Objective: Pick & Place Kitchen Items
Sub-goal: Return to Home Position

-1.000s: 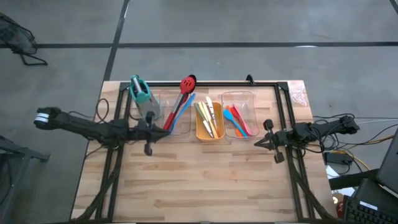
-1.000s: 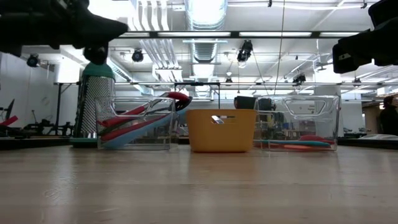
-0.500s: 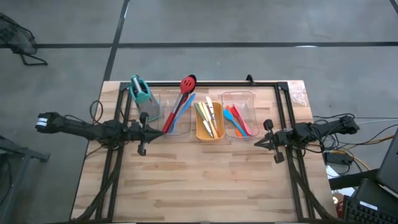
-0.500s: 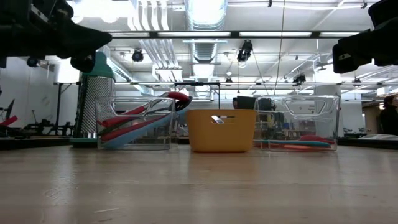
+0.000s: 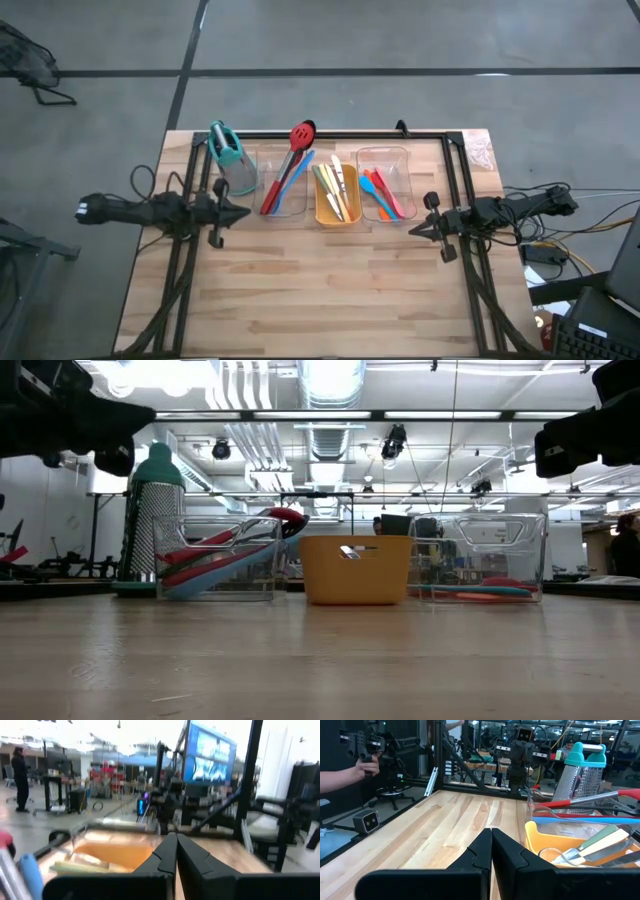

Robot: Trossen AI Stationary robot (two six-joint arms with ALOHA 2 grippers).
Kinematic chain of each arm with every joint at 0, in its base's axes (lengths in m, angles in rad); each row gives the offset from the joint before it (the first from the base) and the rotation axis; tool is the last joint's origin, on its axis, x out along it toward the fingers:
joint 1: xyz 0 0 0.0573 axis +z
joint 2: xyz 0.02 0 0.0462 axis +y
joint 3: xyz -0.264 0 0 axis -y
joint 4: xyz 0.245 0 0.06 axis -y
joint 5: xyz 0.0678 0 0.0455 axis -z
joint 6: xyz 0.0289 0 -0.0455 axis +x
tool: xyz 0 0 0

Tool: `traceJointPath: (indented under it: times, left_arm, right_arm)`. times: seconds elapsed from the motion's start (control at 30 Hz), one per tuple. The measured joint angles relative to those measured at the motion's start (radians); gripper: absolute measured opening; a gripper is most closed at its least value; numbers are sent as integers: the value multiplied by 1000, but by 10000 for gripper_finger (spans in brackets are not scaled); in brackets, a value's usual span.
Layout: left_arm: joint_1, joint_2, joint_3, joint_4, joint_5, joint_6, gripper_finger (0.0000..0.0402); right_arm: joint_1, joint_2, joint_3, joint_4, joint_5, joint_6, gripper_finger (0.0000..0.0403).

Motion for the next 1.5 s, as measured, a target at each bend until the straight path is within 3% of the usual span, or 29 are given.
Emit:
traceJointPath:
  times: [0.27,1.5]
  left_arm:
    - [0,-118,-1,-160,0,0,14]
    - [0,-101,-4,-214,-7,-2,14]
  right_arm:
    - [0,0,0,0,0,1,8]
    - [0,1,0,0,0,0,8]
